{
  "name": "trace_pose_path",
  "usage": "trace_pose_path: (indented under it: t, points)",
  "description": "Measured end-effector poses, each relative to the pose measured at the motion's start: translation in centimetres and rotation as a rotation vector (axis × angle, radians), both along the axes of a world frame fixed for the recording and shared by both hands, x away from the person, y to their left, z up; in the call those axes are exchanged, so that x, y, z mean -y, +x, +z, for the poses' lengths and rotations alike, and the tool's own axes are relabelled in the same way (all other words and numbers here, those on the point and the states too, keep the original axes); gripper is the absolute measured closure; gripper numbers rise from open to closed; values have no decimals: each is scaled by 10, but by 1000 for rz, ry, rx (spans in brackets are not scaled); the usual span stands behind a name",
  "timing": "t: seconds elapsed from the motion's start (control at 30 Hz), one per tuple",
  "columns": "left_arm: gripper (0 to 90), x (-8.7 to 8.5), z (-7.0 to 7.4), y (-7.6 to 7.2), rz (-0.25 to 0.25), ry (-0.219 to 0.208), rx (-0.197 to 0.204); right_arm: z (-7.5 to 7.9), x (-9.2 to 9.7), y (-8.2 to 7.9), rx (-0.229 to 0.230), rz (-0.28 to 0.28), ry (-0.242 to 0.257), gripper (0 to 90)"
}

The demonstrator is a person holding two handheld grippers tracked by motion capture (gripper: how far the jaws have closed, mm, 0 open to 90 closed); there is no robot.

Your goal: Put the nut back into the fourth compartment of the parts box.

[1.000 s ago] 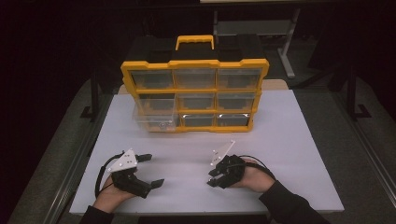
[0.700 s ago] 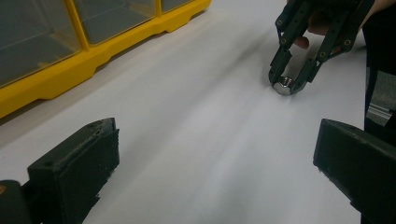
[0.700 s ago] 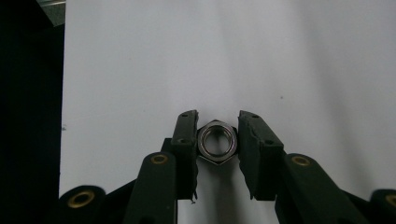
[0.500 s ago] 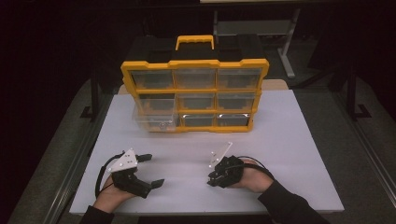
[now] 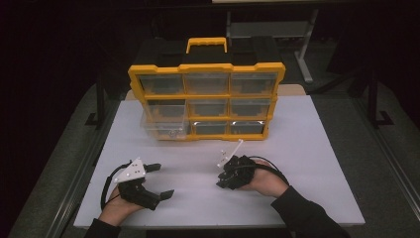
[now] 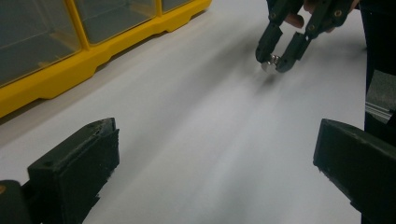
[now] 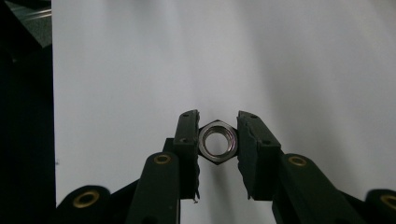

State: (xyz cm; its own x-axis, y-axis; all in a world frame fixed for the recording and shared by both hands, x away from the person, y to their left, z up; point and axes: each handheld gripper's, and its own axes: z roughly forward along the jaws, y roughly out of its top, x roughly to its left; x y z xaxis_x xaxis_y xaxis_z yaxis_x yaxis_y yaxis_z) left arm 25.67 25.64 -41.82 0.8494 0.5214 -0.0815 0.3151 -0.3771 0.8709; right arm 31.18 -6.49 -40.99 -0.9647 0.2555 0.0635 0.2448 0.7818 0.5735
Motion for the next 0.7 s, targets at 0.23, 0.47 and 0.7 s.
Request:
trace_pose_path:
  t: [0.23,0.47,0.7]
  points:
    - [0,0,0,0,0,-1,-1,18,-7,11,0,-13,15,692]
    - [0,-1,0,1,-2,5,9,39,-11,22,4,-27,32,693]
    - [0,-1,0,0,0,1,1,58,-14,30,3,-38,55,692]
